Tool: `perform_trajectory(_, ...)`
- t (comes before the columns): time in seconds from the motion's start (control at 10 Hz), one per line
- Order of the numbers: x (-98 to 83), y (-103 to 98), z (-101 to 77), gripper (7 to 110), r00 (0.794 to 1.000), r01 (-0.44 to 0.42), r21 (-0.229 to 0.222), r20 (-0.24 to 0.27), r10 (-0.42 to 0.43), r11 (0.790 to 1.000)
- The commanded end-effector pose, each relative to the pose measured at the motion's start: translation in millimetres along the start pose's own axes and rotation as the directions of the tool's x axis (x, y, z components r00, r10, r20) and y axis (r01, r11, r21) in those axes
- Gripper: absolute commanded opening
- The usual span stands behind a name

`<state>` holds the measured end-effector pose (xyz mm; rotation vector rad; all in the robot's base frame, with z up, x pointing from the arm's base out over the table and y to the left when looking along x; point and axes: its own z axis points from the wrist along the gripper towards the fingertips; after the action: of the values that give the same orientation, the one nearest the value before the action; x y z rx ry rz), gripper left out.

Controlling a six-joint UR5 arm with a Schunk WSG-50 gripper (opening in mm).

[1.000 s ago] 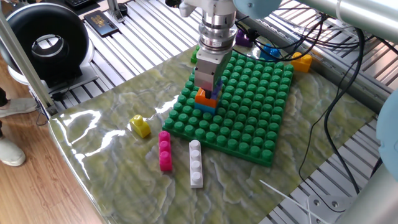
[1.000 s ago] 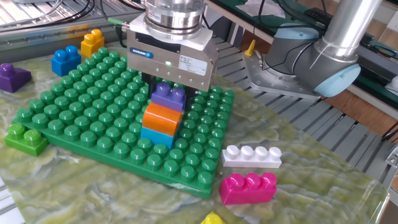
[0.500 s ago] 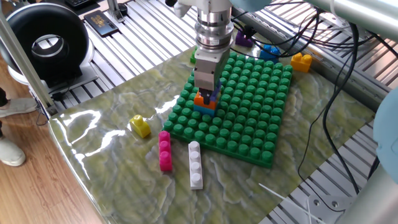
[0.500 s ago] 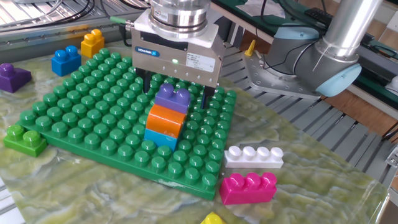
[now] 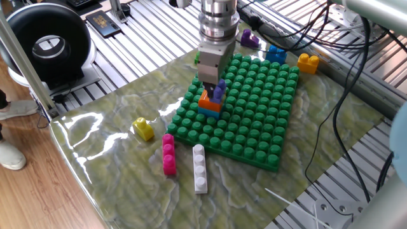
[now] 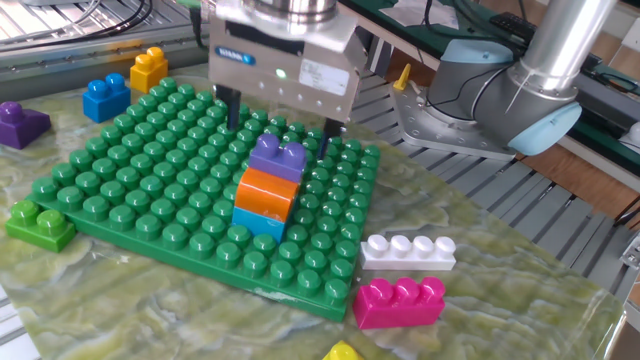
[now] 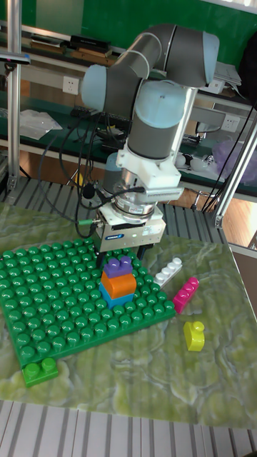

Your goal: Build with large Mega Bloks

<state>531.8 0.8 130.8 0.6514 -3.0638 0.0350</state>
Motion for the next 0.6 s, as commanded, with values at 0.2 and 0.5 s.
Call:
perform_trajectory(0.2, -10.2, -28, -14.4, 88, 0.982, -0.177, 0.087, 0.083, 0.17, 0.98)
perform_trajectory(0.5, -16.2, -32, -10.9, 7, 0.98, -0.185, 0.072, 0.092, 0.178, 0.98)
